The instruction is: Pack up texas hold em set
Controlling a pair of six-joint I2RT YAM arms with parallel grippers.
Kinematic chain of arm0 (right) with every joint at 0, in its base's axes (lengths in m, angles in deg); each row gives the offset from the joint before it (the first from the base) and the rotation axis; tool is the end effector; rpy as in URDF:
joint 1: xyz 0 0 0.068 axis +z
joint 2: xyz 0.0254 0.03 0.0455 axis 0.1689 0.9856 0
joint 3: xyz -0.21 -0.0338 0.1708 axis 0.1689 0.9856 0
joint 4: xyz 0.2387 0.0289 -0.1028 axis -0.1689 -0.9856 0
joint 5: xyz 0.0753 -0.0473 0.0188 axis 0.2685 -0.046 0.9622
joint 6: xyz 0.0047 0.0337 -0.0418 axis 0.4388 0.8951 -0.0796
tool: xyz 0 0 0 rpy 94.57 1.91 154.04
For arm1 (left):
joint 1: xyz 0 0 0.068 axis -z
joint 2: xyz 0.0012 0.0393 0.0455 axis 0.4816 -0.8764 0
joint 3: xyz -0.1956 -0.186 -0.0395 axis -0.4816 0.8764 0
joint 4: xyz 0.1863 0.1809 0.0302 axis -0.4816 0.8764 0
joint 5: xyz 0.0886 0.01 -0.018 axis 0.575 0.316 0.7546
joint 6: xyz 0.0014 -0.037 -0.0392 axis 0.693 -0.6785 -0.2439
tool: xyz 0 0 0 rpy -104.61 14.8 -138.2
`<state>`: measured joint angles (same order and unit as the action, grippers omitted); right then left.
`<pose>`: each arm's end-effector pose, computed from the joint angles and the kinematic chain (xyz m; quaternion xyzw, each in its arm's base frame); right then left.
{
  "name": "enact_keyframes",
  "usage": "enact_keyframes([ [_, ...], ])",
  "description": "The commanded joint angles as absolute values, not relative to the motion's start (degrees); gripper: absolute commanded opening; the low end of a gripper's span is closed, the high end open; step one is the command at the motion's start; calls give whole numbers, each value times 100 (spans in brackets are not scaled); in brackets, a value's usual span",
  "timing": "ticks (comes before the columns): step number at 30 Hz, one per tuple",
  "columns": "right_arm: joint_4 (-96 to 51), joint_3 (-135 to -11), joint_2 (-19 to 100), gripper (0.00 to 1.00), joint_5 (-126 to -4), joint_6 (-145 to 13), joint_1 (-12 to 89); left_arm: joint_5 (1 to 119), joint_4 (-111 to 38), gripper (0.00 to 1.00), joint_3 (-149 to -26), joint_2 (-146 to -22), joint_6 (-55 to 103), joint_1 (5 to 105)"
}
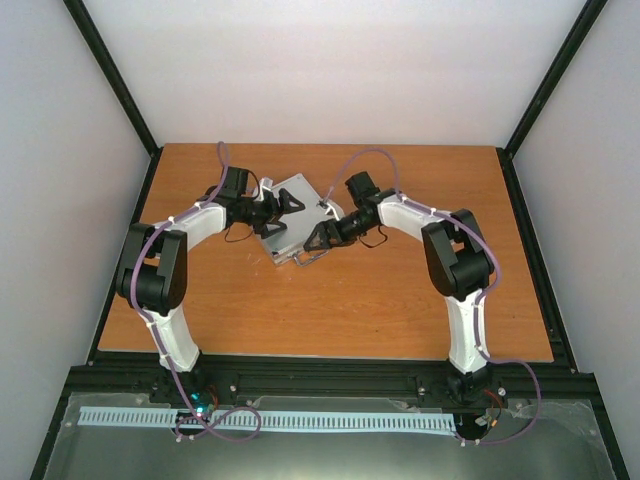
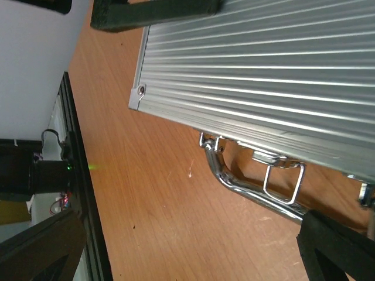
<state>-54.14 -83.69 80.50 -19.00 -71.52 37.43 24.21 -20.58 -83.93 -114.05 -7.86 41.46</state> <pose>0.3659 0.2246 0.1632 -0.2875 0.8291 0.4755 0.0619 0.3706 -0.1087 0.1915 -0.1116 0.8749 -0.4584 0.1096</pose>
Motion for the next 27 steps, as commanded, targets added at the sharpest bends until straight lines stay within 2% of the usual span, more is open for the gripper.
enact_keyframes([
  [1, -5788, -8431, 7839, 100, -2255, -7706, 4022, 2592, -1707, 100, -8221, -11398, -759, 4170],
  [7, -5936, -8701, 8009, 100, -3459, -7724, 4412, 2598, -1701, 100, -8209, -11380, -761, 4171],
  [16, -4941, -8368, 8010, 100, -5063, -7264, 4571, 2610, -1559, 100, -8211, -11365, -674, 4171],
  [22, -4689, -8298, 8290, 100, -4976, -7288, 4585, 2617, -1533, 100, -8232, -11404, -654, 4171],
  [27, -3724, -7624, 8116, 100, -5301, -7142, 4602, 2611, -1525, 100, -8272, -11446, -654, 4171],
])
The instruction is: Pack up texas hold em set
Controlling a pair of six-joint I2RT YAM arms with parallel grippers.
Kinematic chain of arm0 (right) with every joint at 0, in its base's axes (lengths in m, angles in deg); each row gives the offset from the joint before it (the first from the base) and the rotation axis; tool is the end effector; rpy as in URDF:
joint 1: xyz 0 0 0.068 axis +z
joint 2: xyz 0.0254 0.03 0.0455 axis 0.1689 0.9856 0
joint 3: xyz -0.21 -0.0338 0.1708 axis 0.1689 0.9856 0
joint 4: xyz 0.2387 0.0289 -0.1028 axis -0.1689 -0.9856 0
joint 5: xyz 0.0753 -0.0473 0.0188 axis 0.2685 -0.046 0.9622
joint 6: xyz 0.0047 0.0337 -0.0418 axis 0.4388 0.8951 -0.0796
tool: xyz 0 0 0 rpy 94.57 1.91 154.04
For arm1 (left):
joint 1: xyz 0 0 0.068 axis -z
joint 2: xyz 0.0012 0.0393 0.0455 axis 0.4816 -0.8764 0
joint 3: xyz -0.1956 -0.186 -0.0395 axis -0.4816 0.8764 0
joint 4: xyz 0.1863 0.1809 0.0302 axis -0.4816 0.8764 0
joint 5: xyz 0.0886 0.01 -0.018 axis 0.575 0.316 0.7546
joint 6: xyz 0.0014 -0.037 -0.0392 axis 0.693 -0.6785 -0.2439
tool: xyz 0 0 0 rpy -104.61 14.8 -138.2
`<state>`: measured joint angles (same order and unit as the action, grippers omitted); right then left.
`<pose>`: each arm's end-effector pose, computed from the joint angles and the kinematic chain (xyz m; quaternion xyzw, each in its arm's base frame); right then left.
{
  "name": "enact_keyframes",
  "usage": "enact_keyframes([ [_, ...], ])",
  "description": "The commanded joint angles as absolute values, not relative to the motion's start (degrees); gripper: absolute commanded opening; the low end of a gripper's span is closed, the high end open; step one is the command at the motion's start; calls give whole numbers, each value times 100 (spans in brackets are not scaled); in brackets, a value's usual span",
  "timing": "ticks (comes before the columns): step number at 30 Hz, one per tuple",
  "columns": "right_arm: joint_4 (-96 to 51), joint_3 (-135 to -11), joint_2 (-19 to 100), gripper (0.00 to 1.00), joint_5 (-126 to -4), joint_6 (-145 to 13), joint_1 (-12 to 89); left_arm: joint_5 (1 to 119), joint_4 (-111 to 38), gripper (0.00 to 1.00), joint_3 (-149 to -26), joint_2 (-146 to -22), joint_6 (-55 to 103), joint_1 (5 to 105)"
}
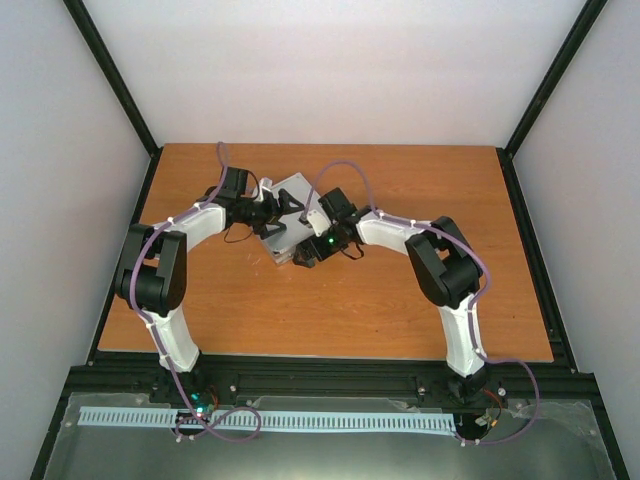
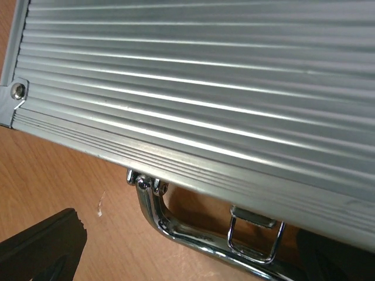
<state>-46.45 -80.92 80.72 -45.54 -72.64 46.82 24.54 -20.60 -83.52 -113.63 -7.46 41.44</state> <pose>0.3381 0.2762 0.1445 -0.3519 0.8764 0.2933 0.1483 0.3689 -0.1081 0.1920 -0.1097 0.8759 -0.4560 0.1130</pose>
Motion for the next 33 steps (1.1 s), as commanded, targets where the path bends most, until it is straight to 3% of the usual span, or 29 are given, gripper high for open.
enact_keyframes([
  [1, -3573, -7517, 8103, 100, -5369, -7128, 4602, 2603, -1517, 100, -8279, -11450, -652, 4171],
  [6, -3360, -7351, 8243, 100, -4840, -7208, 4574, 2603, -1496, 100, -8273, -11485, -611, 4171],
  [15, -4545, -8017, 9041, 96, -1155, -8158, 4090, 2603, -1513, 100, -8230, -11511, -588, 4171],
  [19, -5394, -8537, 9390, 95, -196, -8768, 3990, 2591, -1536, 100, -8228, -11525, -592, 4171],
  [24, -6854, -9378, 9862, 95, 528, -9752, 3978, 2590, -1539, 100, -8228, -11538, -588, 4171],
  [33, -8368, -9831, 10098, 92, 1557, -11138, 3788, 2580, -1532, 100, -8204, -11523, -566, 4171],
])
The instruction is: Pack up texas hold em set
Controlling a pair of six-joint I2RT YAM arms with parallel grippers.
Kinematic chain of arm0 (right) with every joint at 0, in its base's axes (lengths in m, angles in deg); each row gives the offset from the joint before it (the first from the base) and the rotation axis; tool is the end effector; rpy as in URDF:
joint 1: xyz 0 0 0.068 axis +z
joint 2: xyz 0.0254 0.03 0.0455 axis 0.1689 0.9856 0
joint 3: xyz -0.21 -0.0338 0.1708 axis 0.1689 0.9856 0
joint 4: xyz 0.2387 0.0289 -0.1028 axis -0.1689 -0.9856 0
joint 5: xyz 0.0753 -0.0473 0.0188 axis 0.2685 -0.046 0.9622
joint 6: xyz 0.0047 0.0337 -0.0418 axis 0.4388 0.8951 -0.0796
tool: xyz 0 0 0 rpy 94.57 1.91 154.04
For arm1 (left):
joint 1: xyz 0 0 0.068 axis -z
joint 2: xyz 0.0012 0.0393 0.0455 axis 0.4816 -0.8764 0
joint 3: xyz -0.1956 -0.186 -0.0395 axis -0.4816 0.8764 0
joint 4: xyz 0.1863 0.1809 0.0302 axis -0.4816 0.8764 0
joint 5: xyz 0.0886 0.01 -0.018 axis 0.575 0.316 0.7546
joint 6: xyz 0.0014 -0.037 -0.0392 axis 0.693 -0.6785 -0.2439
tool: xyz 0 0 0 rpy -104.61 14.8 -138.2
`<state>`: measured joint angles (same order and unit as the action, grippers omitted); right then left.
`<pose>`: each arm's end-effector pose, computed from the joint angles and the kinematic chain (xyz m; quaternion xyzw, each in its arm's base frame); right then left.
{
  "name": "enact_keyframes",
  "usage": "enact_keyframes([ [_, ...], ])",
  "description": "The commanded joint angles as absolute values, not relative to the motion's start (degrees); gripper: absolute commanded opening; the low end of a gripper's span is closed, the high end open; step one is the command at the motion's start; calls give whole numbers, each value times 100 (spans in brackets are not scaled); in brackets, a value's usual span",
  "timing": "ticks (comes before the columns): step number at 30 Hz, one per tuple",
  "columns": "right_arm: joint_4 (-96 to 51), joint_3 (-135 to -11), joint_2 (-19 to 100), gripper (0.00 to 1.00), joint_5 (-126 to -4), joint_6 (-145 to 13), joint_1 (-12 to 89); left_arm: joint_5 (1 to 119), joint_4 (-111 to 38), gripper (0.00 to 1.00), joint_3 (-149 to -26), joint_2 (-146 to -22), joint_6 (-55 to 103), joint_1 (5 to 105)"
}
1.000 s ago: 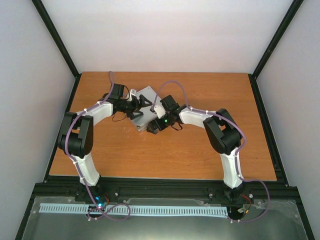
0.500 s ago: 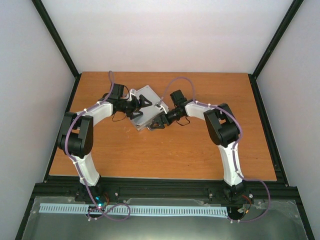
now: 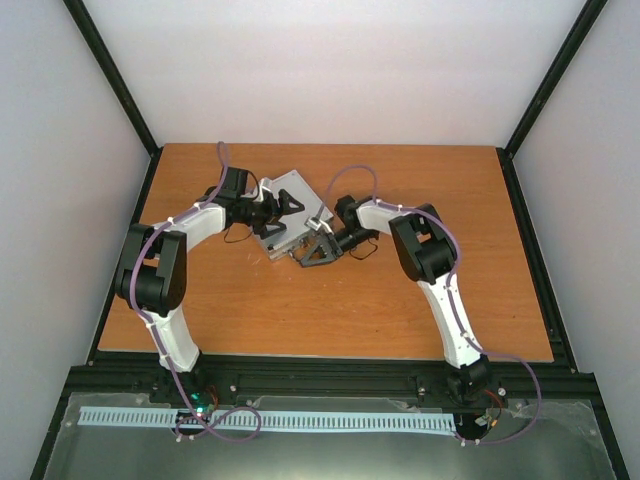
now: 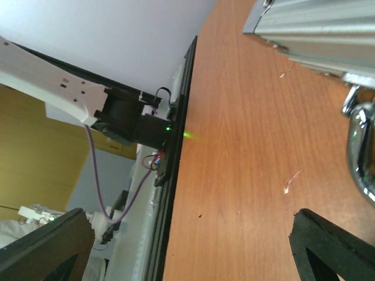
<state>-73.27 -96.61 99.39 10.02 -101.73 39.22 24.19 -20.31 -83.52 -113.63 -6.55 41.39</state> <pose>0.3690 0.2493 0.0921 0.3553 -0.6592 -0.6626 0.0162 0.3685 -0.1078 0.1918 -0.1030 0.8765 -0.4565 0.1131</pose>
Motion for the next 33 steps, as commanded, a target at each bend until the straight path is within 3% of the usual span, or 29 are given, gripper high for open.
enact_keyframes([
  [1, -8563, -9857, 10079, 91, 1577, -11294, 3735, 2581, -1531, 100, -8202, -11521, -568, 4171],
  [6, -8861, -9949, 9840, 93, 1750, -11542, 3555, 2574, -1531, 100, -8177, -11473, -563, 4169],
  [9, -9168, -10407, 9933, 100, 1549, -11472, 3532, 2577, -1533, 100, -8184, -11468, -574, 4169],
  [11, -9070, -10569, 9986, 100, 993, -10941, 3530, 2580, -1535, 100, -8192, -11461, -583, 4171],
  [14, -7380, -9775, 9411, 100, -614, -8934, 3530, 2588, -1511, 100, -8210, -11398, -588, 4171],
  [26, -6620, -8812, 7830, 100, -3937, -7809, 3701, 2671, -1318, 100, -8147, -11134, -445, 4175],
  [33, -5887, -8412, 7364, 100, -4689, -7997, 4275, 2742, -1428, 100, -7975, -11039, -504, 4171],
])
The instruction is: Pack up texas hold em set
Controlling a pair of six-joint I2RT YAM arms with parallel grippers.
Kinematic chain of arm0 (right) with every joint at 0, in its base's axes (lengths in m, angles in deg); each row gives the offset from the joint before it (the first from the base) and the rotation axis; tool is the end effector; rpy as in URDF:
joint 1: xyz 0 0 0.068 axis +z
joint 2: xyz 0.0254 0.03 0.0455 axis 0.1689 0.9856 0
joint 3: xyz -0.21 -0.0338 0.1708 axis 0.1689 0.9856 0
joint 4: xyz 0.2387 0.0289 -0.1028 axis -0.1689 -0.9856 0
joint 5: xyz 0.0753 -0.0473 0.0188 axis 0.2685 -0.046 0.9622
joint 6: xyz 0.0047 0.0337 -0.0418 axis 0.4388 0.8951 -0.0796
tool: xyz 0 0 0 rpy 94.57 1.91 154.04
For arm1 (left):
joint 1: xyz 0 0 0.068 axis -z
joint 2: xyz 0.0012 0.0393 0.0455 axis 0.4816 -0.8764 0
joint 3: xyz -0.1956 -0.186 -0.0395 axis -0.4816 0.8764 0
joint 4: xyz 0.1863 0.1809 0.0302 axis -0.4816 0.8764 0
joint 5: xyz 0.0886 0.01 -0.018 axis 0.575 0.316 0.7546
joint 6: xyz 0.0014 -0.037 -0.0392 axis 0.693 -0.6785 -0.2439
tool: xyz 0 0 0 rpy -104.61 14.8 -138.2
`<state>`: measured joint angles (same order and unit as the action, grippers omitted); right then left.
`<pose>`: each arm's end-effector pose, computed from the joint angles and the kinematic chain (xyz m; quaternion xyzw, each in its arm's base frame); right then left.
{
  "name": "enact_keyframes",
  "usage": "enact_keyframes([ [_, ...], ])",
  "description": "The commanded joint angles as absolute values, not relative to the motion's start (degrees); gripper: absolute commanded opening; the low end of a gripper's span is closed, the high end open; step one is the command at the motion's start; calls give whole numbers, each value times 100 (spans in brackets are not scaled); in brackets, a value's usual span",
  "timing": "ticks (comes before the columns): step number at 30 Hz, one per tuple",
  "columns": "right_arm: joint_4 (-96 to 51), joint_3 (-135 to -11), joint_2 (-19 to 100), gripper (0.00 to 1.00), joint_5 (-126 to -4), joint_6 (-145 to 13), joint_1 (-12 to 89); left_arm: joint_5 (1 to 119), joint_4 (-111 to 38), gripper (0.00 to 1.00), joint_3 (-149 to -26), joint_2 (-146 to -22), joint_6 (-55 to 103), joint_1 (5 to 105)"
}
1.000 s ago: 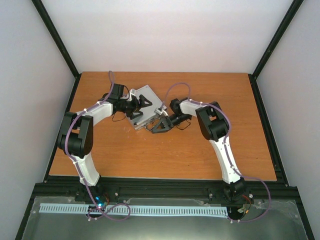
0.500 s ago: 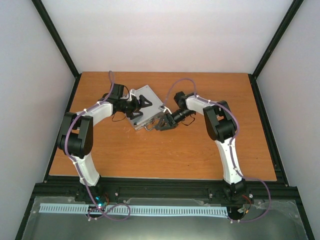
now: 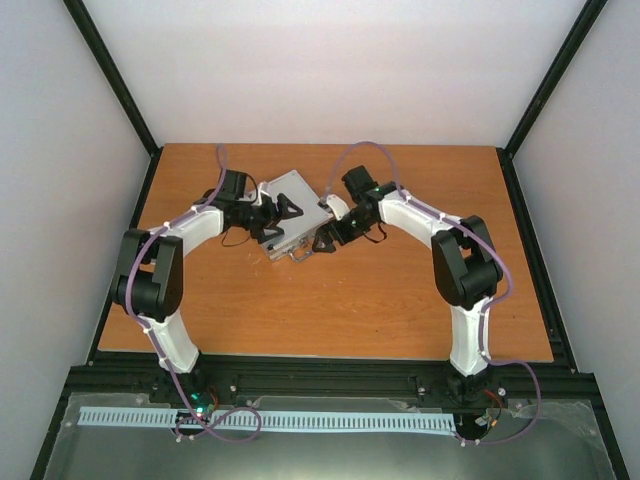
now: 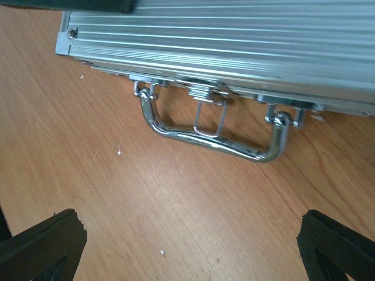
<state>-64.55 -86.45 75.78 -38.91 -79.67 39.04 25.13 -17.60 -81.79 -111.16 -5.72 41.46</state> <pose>0.3542 0.2217 0.1952 -0.3404 0.8789 0.3159 0.1088 0.3566 -0.1052 0.1950 -0.1064 0.8830 -0.4448 0.1059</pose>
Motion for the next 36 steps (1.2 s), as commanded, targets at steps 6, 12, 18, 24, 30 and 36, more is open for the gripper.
enact_keyframes([
  [6, -5012, -8048, 7366, 100, -4791, -7797, 4699, 2770, -1471, 100, -7877, -10997, -532, 4171],
  [12, -4560, -8077, 7619, 100, -5077, -7757, 4830, 2778, -1467, 100, -7912, -10993, -551, 4171],
  [18, -4560, -8413, 8137, 100, -4947, -7760, 4831, 2788, -1453, 100, -7921, -11011, -546, 4171],
  [24, -3978, -8207, 8215, 100, -5057, -7608, 4831, 2775, -1443, 100, -7925, -11074, -519, 4171],
  [30, -3235, -7856, 8189, 100, -5485, -7395, 4831, 2757, -1425, 100, -7956, -11152, -492, 4171],
  [36, -2910, -7746, 8453, 100, -5198, -7294, 4831, 2752, -1313, 100, -8020, -11202, -401, 4171],
])
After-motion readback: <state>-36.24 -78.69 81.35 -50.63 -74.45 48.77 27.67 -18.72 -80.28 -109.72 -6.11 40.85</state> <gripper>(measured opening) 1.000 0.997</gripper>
